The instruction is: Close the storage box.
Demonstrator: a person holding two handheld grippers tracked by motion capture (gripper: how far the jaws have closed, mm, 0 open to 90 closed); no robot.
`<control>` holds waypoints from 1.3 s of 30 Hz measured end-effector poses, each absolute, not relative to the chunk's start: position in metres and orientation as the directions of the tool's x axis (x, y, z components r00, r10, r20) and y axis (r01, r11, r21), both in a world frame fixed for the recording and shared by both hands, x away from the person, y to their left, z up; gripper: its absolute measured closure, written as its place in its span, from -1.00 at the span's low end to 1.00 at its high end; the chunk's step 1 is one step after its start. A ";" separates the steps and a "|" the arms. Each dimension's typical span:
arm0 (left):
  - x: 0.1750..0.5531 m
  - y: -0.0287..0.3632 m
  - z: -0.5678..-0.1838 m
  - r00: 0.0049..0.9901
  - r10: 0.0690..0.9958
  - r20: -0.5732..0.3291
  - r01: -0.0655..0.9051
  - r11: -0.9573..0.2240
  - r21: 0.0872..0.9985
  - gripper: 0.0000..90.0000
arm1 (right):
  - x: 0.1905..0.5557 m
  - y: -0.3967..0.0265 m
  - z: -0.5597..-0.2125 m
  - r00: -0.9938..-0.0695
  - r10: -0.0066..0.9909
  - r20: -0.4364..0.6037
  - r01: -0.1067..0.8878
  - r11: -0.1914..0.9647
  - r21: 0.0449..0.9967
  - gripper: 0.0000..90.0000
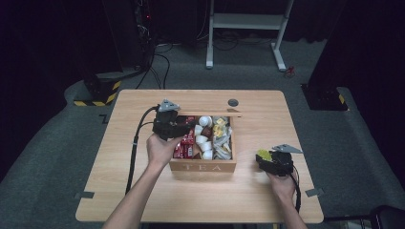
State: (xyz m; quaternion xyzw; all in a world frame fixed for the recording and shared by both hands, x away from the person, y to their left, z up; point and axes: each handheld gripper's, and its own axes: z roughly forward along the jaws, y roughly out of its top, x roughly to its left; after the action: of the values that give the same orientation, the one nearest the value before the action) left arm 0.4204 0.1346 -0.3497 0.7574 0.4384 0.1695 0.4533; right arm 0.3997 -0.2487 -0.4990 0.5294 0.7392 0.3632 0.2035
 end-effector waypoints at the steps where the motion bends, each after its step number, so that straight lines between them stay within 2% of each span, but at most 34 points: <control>1: 0.420 0.135 -0.350 0.559 0.818 -0.132 0.508 -0.213 0.835 0.19 | 0.401 -0.248 -0.500 -0.359 0.930 0.079 0.635 0.181 0.751 -0.15; 8: 0.421 0.135 -0.349 0.560 0.816 -0.145 0.513 -0.204 0.834 0.19 | 0.403 -0.244 -0.503 -0.358 0.932 0.056 0.630 0.197 0.752 -0.16; 23: 0.419 0.135 -0.351 0.561 0.815 -0.142 0.512 -0.208 0.833 0.19 | 0.402 -0.244 -0.501 -0.388 0.919 0.078 0.614 0.194 0.765 -0.28; 32: 0.421 0.135 -0.349 0.563 0.814 -0.143 0.512 -0.208 0.833 0.19 | 0.392 -0.260 -0.487 -0.384 0.916 0.112 0.566 0.138 0.813 -0.15; 39: 0.421 0.135 -0.349 0.560 0.815 -0.146 0.511 -0.201 0.836 0.19 | 0.381 -0.277 -0.484 -0.347 0.928 0.138 0.549 0.082 0.832 -0.02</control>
State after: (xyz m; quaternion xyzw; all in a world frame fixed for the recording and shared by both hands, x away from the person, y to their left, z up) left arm 0.4209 0.1349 -0.3493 0.7568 0.4381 0.1670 0.4555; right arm 0.3806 -0.2773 -0.4840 0.5264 0.7014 0.4263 0.2219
